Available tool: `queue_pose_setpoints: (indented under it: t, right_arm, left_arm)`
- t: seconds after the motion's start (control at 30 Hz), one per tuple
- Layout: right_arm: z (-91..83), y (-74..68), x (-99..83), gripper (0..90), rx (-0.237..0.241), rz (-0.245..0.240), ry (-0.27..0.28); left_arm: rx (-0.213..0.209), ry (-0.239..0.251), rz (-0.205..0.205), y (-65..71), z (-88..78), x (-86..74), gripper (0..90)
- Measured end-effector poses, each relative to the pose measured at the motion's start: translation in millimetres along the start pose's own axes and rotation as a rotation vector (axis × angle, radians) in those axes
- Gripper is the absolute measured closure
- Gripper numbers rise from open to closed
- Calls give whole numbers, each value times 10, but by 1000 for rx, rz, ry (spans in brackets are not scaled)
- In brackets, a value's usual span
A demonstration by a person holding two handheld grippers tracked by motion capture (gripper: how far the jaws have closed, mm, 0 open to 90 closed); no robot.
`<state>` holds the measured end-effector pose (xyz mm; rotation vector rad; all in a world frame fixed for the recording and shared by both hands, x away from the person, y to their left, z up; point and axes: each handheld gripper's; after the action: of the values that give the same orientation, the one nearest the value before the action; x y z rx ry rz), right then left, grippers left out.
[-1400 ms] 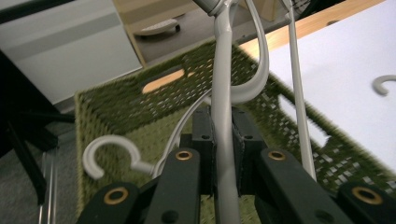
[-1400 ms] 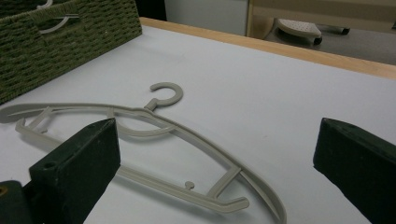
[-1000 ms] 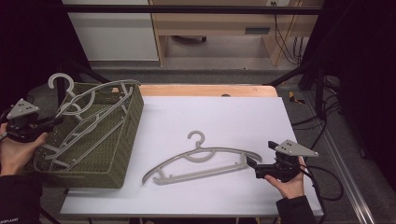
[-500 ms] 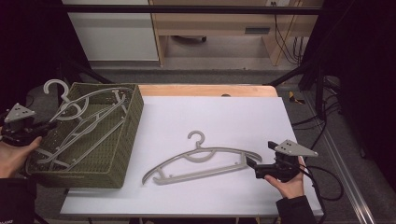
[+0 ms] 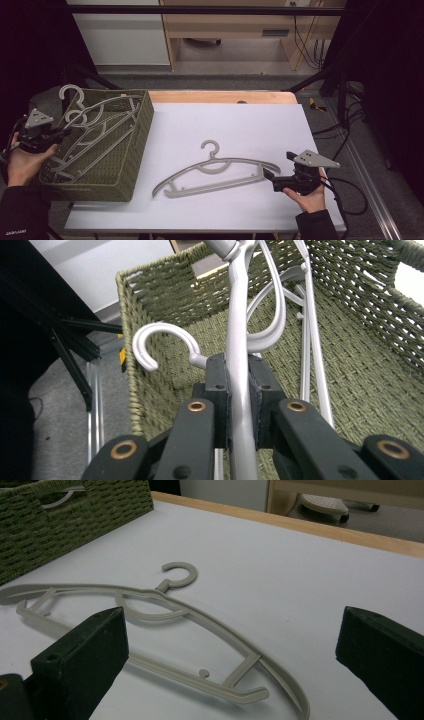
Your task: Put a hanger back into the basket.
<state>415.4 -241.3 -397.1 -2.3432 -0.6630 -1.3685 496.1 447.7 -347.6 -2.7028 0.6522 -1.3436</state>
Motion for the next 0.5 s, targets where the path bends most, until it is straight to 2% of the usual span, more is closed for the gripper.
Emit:
queue_pose_setpoints:
  t: [0.2, 0.27, 0.43, 0.47, 0.5]
  right_arm:
    - [14, -10, -2, 7, 2, 0, -5]
    - [13, -11, -2, 7, 5, -1, -7]
    - [7, -6, 0, 7, 6, -1, -3]
    - [7, -9, 0, 6, 7, -1, -3]
    - [5, -11, 0, 7, 5, 0, -5]
  left_arm:
    - [18, -28, -20, 11, 93, -72, 816]
    - [16, -40, -42, -8, 132, -115, 815]
    - [19, -118, -65, -15, 230, -153, 810]
    - [1, -137, -61, 1, 258, -148, 808]
    - [0, -154, -45, 23, 278, -143, 807]
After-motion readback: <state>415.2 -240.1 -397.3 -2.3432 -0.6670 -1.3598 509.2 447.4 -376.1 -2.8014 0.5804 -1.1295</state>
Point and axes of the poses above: each handheld gripper's, and its own axes: z roughly forward along the jaws, x roughly out of its top, y roughly to its right, and after that the axes turned 3 degrees about -y, right-handed
